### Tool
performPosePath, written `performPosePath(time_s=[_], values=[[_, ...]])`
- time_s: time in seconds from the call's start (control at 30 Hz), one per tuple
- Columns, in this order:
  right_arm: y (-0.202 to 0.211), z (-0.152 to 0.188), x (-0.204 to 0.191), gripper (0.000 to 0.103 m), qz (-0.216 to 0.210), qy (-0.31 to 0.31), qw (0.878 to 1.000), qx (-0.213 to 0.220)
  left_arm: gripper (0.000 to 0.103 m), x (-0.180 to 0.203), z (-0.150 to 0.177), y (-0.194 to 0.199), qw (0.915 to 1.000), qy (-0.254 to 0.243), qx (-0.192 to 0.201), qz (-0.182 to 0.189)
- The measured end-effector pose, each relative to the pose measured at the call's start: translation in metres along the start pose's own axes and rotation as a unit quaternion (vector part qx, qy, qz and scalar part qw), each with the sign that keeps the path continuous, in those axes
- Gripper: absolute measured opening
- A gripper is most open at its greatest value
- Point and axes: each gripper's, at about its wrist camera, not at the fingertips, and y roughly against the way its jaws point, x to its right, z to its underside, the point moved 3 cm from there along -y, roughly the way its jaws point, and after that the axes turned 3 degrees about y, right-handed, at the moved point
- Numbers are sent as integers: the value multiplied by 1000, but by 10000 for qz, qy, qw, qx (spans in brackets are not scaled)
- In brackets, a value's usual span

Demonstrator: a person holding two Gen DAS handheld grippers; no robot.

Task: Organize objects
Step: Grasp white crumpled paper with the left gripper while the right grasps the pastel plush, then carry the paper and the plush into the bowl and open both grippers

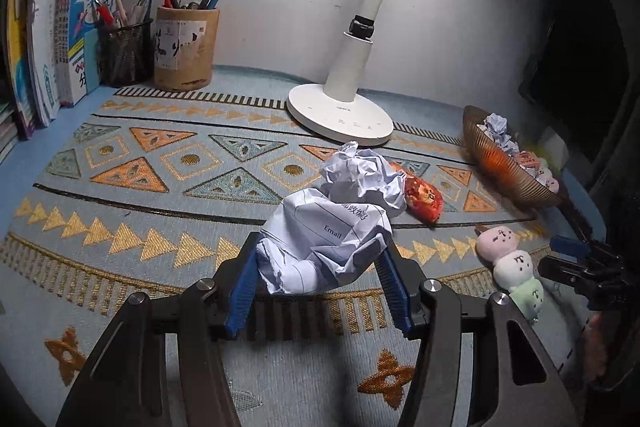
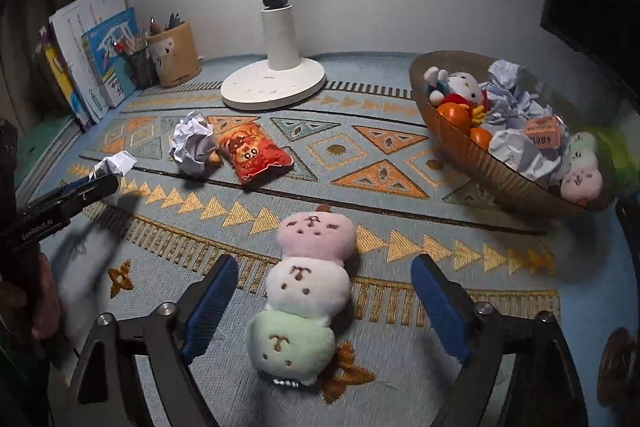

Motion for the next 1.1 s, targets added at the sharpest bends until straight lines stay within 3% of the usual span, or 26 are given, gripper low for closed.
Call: performPosePath(time_s=[0.13, 0.33, 0.53, 0.73, 0.9, 1.1], values=[[1, 12, -8, 90, -333, -515, 9981, -33, 53, 6, 4, -2, 9998, -187, -59, -70], [-31, 17, -28, 90, 554, -22, 9983, -165, 54, 9, 6, -2, 9995, -290, -80, -123], [-37, 19, -20, 87, 624, -249, 9977, -131, 54, 8, 5, -2, 9998, -184, -40, -95], [-38, 21, -25, 54, 609, -145, 9979, -162, 54, 8, 5, -1, 9997, -199, -26, -141], [-34, 21, -33, 49, 573, 59, 9983, -33, 54, 9, 5, -1, 9996, -219, -21, -194], [-17, 21, -43, 49, 437, 301, 9977, 412, 54, 12, 5, 3, 9988, -296, 66, -372]])
